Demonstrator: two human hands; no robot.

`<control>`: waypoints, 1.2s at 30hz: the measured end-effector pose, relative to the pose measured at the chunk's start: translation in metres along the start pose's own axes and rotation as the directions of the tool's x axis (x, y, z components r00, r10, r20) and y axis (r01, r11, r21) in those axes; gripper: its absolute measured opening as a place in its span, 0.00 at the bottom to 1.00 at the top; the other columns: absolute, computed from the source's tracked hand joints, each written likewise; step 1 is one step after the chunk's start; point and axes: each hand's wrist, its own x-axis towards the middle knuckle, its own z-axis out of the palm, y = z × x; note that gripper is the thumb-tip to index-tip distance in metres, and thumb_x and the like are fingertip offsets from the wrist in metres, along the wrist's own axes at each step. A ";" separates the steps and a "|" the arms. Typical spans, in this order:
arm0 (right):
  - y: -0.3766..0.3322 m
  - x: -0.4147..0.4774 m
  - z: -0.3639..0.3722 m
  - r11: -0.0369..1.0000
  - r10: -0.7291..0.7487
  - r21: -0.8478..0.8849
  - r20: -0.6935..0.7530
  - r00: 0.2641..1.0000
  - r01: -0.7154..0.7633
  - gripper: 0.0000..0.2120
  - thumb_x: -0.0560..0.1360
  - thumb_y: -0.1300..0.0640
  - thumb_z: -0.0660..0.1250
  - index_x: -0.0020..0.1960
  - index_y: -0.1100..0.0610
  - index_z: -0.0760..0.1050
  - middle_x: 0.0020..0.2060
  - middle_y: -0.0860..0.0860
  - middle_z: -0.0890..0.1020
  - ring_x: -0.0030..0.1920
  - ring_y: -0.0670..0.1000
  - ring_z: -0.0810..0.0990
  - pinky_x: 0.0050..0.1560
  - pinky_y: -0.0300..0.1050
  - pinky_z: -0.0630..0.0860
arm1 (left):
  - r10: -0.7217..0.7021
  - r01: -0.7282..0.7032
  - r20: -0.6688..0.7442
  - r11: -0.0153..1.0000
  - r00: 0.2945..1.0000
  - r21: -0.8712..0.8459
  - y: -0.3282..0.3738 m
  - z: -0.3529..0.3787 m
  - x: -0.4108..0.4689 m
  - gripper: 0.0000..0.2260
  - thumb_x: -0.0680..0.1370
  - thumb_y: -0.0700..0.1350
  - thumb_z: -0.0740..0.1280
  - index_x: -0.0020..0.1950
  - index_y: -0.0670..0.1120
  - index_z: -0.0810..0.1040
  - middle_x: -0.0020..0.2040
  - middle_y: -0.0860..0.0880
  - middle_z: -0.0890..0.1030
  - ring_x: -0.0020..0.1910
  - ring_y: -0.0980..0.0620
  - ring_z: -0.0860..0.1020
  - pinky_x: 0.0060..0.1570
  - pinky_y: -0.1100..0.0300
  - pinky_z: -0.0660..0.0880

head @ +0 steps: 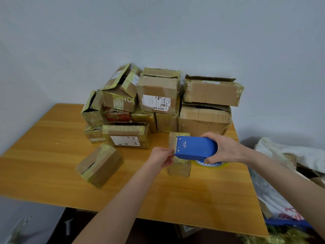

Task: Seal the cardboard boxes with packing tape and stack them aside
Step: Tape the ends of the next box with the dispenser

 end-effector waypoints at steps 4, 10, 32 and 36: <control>0.001 0.000 0.002 0.997 -0.018 -0.080 0.002 1.000 0.018 0.30 0.66 0.52 0.77 0.61 0.43 0.64 0.52 0.42 0.75 0.50 0.44 0.76 0.45 0.34 0.73 | 0.048 -0.049 0.002 0.996 0.999 0.074 0.002 -0.003 -0.002 0.02 0.78 0.39 0.68 0.50 0.43 0.77 0.49 0.43 0.81 0.44 0.52 0.78 0.51 0.53 0.80; 0.009 -0.003 0.001 0.999 0.002 -0.053 0.056 0.998 0.001 0.30 0.68 0.52 0.77 0.63 0.43 0.64 0.52 0.40 0.74 0.50 0.40 0.75 0.43 0.32 0.70 | 0.125 -0.125 0.010 0.983 0.992 0.137 0.003 -0.010 -0.007 0.07 0.77 0.43 0.69 0.52 0.40 0.78 0.46 0.46 0.80 0.42 0.55 0.78 0.36 0.63 0.78; 0.061 -0.014 0.018 0.977 0.198 -0.104 0.099 0.975 -0.188 0.33 0.66 0.50 0.75 0.67 0.44 0.64 0.53 0.46 0.77 0.52 0.49 0.78 0.54 0.51 0.78 | 0.139 -0.089 -0.168 0.958 0.976 0.273 -0.034 -0.036 0.023 0.06 0.78 0.42 0.69 0.43 0.41 0.78 0.40 0.49 0.76 0.39 0.54 0.73 0.37 0.61 0.76; 0.062 -0.009 0.026 0.967 0.231 -0.134 0.125 0.965 -0.214 0.32 0.67 0.49 0.74 0.67 0.43 0.63 0.52 0.46 0.77 0.51 0.50 0.78 0.53 0.50 0.78 | 0.097 -0.048 -0.169 0.961 0.981 0.273 -0.040 -0.037 0.030 0.06 0.77 0.42 0.69 0.42 0.42 0.77 0.40 0.49 0.75 0.40 0.54 0.72 0.37 0.61 0.76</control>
